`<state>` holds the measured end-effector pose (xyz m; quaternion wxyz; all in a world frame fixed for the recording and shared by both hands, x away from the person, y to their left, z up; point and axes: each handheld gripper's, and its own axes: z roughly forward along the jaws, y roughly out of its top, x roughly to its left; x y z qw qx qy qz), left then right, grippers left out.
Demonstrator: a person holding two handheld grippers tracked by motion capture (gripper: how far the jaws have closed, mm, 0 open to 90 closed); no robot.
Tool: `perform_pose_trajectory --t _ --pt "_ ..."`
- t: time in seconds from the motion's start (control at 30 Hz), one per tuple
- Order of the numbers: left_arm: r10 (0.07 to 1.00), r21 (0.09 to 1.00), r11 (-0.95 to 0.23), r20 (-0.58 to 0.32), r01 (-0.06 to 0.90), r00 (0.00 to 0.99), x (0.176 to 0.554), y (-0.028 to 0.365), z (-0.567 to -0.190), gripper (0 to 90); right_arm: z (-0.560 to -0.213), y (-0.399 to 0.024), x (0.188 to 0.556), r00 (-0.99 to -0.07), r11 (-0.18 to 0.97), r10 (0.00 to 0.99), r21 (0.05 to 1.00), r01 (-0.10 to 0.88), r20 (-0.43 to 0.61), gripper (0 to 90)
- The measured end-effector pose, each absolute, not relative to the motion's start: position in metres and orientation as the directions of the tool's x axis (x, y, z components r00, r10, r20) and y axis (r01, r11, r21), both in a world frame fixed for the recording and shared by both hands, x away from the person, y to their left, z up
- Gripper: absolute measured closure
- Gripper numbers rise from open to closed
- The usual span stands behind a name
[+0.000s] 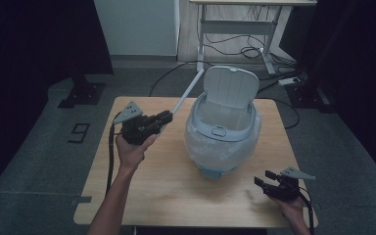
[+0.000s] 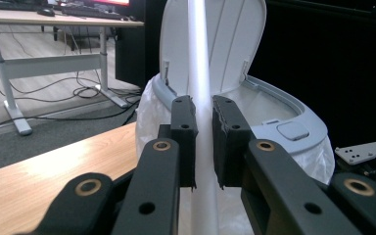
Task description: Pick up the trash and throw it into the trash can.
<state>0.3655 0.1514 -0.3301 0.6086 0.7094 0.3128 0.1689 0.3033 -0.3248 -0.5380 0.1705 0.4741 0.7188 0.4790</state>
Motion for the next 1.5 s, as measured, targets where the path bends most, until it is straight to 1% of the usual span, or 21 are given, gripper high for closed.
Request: perform_pose_trajectory --t 0.4,0.97,1.5 --pt "0.637 0.968 -0.089 -0.125 0.234 0.76 0.374 0.134 -0.32 80.2 -0.539 -0.323 0.304 -0.501 0.11 0.841 0.843 0.526 0.203 34.5" --pt "0.625 0.964 -0.109 -0.123 0.242 0.771 0.386 0.118 -0.303 80.2 -0.541 -0.323 0.304 -0.498 0.114 0.843 0.838 0.534 0.202 34.5" --pt "0.611 0.96 -0.117 -0.131 0.253 0.781 0.4 0.096 -0.29 80.3 -0.541 -0.325 0.304 -0.498 0.111 0.842 0.838 0.535 0.206 34.5"
